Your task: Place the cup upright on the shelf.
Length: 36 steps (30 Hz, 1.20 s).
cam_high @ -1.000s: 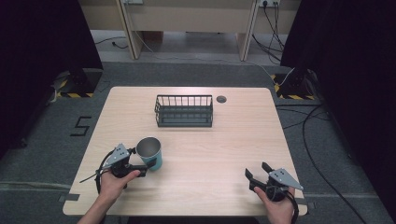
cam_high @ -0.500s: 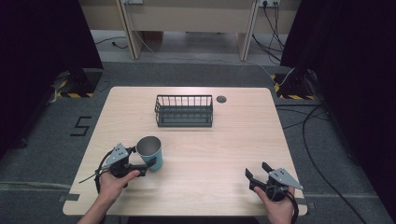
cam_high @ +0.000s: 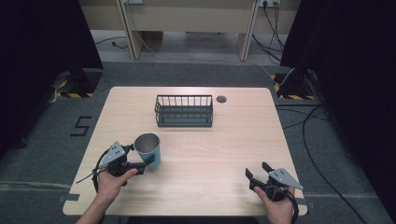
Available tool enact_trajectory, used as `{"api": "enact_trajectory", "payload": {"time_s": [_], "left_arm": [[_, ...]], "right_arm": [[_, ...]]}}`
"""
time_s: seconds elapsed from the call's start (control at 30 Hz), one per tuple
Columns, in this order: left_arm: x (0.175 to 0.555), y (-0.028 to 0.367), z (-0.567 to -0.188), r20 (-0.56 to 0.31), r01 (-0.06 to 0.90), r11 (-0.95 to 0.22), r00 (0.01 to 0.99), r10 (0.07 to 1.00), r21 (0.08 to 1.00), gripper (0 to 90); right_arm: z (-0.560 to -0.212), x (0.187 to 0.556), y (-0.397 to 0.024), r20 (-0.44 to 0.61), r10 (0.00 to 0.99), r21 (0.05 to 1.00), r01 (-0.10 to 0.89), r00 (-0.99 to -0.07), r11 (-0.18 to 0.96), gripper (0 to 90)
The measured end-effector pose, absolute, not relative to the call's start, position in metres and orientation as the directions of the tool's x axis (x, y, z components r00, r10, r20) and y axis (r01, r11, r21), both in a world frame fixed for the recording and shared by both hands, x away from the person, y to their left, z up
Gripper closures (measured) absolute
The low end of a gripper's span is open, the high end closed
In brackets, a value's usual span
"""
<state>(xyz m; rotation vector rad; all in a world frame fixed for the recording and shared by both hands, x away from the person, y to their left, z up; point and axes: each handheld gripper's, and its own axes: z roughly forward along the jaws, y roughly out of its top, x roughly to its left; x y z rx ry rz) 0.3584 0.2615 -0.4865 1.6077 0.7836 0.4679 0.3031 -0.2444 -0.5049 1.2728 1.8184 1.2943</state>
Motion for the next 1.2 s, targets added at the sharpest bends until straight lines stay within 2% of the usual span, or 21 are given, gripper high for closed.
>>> {"api": "enact_trajectory", "payload": {"time_s": [1.2], "left_arm": [[0.388, 0.255, -0.449, -0.119, 0.164, 0.007, 0.682, 0.722, 0.986, 15.1]], "right_arm": [[-0.505, 0.303, -0.245, 0.084, 0.920, 0.924, 0.375, -0.382, 0.071, 26.2]]}}
